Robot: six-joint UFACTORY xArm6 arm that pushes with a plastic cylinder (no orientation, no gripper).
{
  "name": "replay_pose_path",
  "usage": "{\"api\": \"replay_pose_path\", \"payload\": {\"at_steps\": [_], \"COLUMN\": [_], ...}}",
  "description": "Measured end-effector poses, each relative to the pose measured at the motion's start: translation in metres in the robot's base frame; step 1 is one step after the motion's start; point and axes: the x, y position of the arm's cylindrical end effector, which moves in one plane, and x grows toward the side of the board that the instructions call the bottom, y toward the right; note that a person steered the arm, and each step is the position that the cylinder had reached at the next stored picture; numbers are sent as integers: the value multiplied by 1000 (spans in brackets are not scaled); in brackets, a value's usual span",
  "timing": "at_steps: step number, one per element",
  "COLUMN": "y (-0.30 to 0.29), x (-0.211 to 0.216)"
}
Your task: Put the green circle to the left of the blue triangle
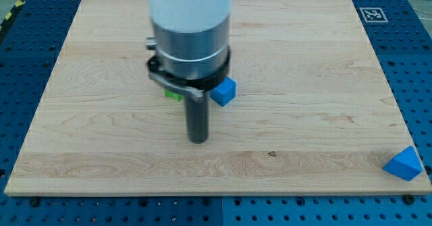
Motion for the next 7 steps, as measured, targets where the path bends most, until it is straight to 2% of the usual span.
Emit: {"api": "replay_pose_path", "payload": {"at_steps": [1,3,5,7], "y": [-29,12,31,45], "x": [-38,-47,-81,-46]}}
